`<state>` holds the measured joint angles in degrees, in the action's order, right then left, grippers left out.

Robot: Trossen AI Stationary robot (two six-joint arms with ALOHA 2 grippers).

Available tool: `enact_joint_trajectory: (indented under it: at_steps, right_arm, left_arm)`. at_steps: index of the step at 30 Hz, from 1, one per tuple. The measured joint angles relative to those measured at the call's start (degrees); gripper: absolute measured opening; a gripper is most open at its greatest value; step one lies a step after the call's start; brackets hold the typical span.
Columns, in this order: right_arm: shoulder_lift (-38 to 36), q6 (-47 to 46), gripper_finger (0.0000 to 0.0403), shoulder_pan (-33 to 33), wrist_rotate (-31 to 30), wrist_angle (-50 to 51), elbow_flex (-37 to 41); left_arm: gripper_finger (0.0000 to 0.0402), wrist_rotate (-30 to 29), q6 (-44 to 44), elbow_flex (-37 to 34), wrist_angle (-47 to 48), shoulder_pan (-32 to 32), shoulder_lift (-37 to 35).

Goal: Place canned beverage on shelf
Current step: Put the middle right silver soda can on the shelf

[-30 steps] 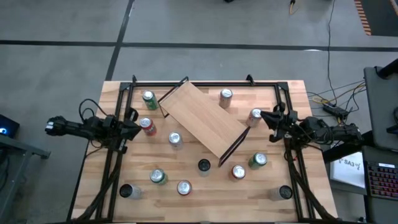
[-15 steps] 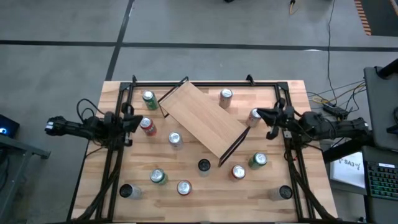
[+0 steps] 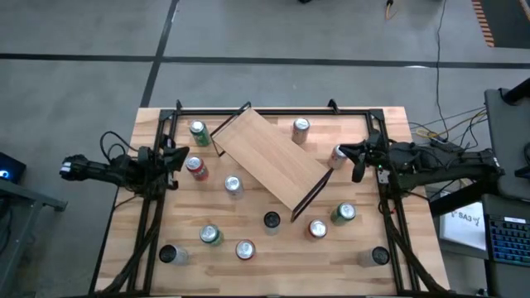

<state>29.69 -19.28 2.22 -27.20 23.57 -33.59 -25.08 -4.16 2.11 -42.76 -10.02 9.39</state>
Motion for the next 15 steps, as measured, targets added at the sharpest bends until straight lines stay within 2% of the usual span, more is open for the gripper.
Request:
enact_joint_trajectory:
  at_steps: [9,15]
  right_arm:
    - [6.2,-15.7,0.0028,0.0,-3.5,20.9,-10.7]
    - [13.0,-23.4,0.0028,-0.9,-5.8,32.6,-17.6]
  left_arm:
    - [0.0000,0.0,0.6,0.0,-0.2,0.0,0.0]
    - [0.0000,0.0,0.6,0.0,-0.3,0.0,0.0]
